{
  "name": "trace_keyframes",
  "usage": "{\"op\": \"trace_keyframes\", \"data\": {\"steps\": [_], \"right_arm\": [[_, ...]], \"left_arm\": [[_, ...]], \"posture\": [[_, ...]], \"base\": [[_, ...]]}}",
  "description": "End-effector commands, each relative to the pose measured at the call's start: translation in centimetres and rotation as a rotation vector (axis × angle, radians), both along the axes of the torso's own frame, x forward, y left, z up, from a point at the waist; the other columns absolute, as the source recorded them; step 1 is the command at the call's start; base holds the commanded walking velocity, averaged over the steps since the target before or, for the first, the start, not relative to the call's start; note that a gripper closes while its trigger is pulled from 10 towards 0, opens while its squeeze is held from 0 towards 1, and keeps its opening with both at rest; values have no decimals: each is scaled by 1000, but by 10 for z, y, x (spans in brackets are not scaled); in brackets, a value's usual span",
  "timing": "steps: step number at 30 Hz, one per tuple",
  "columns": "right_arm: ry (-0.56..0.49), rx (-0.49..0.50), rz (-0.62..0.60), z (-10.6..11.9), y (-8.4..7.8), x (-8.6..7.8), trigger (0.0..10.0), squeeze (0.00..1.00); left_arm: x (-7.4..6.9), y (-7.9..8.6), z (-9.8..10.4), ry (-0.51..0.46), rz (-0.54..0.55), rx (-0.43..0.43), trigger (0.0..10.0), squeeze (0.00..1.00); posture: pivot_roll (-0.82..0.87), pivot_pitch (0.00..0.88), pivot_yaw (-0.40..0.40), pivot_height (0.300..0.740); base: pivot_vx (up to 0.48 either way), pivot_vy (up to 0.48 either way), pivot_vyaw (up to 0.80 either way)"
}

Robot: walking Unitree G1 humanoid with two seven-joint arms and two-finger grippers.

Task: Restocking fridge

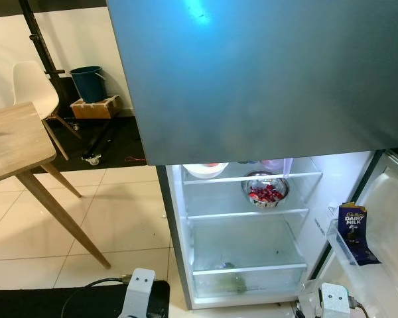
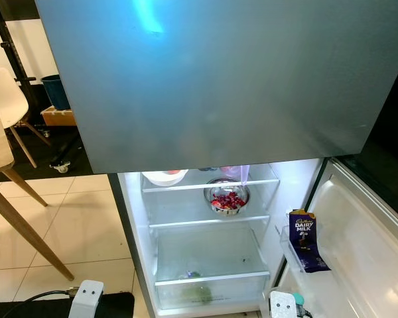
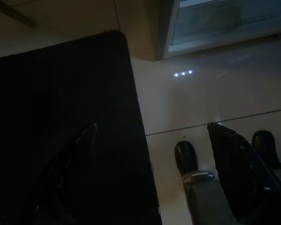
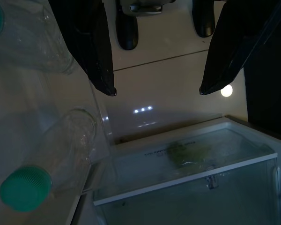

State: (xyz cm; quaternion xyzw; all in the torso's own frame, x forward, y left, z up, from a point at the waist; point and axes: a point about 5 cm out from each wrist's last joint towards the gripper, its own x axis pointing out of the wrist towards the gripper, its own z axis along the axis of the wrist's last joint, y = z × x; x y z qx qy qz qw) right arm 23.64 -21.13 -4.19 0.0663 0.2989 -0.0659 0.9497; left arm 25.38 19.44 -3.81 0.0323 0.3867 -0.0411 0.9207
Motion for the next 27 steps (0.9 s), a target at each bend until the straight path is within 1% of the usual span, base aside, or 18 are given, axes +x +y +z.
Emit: {"op": "trace_keyframes", "data": {"steps": [1, 7, 10, 16, 23, 27], "right_arm": [[32, 8, -3, -5, 0, -6, 10000, 0], [34, 0, 8, -5, 0, -6, 10000, 0], [35, -13, 23, -4, -2, -6, 10000, 0], [37, -28, 40, -2, -6, -4, 10000, 0], [33, -29, 49, -1, -4, 0, 10000, 0], [31, -25, 53, -1, -2, 0, 10000, 0]], "left_arm": [[-6, -2, -5, 21, 11, -18, 10000, 0], [-7, -4, -6, 26, 5, -15, 10000, 0], [-8, -7, -8, 32, -6, -7, 10000, 0], [-11, -11, -10, 34, -4, -13, 10000, 0], [-14, -10, -12, 36, 6, -16, 10000, 0], [-13, -9, -10, 31, 5, -15, 10000, 0]], "posture": [[-101, 76, 57, 734], [-104, 77, 54, 734], [-110, 83, 30, 734], [-106, 82, 12, 734], [-102, 80, 9, 734], [-100, 74, 15, 734]], "base": [[0, 0, 0], [0, 0, 0], [0, 0, 0], [0, 0, 0], [0, 0, 0], [0, 0, 0]]}}
